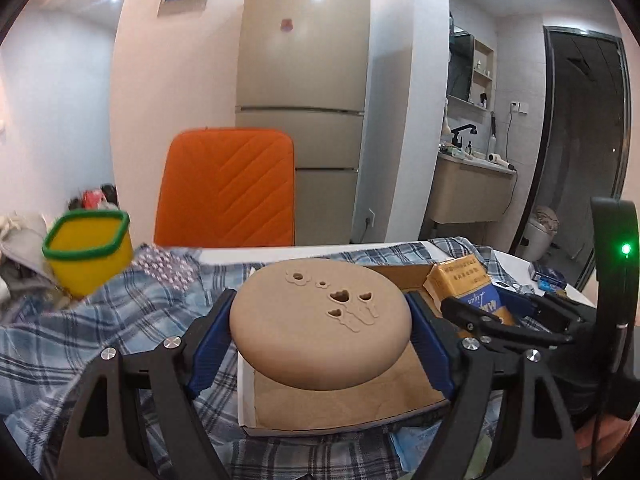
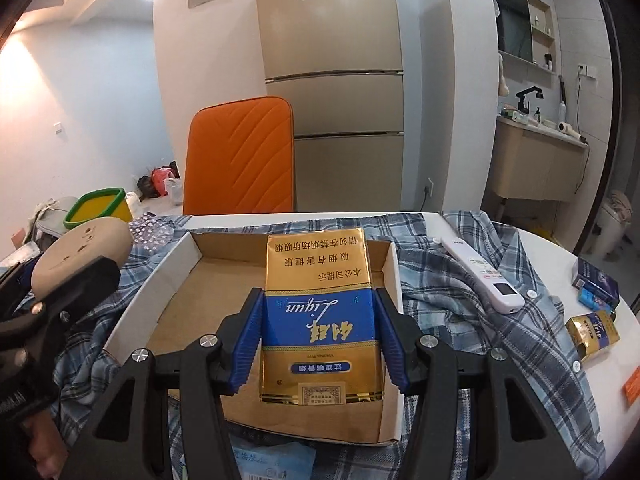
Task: Organize soft objects
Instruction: 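Lower the gold pack into the cardboard box and open the right gripper while the left carries the disc, then lower the beige disc into the box and open the left gripper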
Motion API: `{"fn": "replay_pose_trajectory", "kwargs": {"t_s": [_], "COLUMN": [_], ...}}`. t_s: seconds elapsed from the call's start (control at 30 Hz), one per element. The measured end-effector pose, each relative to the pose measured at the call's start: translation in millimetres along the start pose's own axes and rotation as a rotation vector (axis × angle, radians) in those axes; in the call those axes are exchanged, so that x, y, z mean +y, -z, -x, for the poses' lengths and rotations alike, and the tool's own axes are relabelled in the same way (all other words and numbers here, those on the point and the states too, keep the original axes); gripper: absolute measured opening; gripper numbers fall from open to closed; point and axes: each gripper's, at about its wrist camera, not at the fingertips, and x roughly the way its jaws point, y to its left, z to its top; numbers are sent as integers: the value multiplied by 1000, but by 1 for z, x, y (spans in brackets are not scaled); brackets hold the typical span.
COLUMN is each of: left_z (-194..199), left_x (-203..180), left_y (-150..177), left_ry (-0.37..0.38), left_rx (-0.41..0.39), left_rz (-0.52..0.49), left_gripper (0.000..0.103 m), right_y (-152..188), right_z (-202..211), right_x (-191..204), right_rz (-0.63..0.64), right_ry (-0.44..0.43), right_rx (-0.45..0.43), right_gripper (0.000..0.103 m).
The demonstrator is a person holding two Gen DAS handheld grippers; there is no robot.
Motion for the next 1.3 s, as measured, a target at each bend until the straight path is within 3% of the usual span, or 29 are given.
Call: {"fn": "replay_pose_trajectory", "kwargs": {"t_s": [0.13, 0.2, 0.27, 0.43, 0.57, 0.73, 0.8, 0.93, 1.3], "left_z": [-4, -4, -7, -13, -36, -65, -71, -65, 10], "left_x": [7, 10, 12, 11, 9, 0, 0, 6, -8], "left_y": [-1, -1, -1, 0, -1, 0, 7, 10, -7], "left_ry": [-4, -2, 0, -8, 39, -25, 23, 38, 36], "left_rx": [4, 8, 21, 37, 169, 318, 351, 304, 92], "left_rz": [8, 17, 25, 21, 34, -16, -4, 48, -10], "left_gripper": [81, 81, 81, 81, 81, 82, 84, 98, 101], "right_y": [4, 4, 4, 2, 1, -1, -2, -4, -12], "right_z": [-7, -7, -7, 0, 7, 8, 10, 15, 41], "right_x": [2, 2, 2, -8, -26, -41, -45, -47, -32], "right_rz": [10, 13, 4, -24, -64, -110, -126, -152, -84], "right_ry": [0, 1, 2, 33, 82, 73, 62, 45, 56], "right_rx": [21, 29, 30, 18, 26, 39, 38, 15, -53], "right_gripper": [55, 64, 82, 82, 82, 82, 82, 82, 82]}}
